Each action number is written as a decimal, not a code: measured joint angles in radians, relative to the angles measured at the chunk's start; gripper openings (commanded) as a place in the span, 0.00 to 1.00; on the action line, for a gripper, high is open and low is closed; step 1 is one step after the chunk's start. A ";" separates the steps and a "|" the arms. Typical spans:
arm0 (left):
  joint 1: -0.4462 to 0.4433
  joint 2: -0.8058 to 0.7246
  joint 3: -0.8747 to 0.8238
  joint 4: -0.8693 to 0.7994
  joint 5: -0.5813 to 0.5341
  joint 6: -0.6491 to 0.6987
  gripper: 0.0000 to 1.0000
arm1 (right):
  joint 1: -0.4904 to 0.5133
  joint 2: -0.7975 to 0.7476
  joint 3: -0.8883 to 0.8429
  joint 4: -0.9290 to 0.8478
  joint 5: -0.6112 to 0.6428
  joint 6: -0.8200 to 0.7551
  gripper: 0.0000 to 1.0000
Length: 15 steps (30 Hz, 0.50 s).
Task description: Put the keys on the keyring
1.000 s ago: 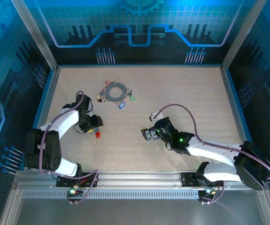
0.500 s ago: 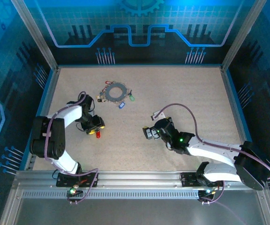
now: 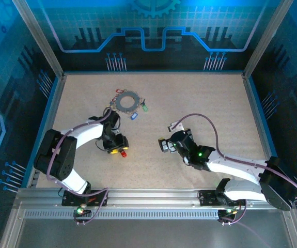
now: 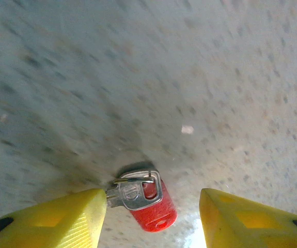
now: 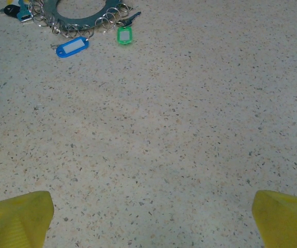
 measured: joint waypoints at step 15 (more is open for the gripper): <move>-0.089 -0.163 -0.001 -0.076 -0.142 -0.025 0.47 | 0.000 0.000 0.000 -0.019 0.024 0.016 1.00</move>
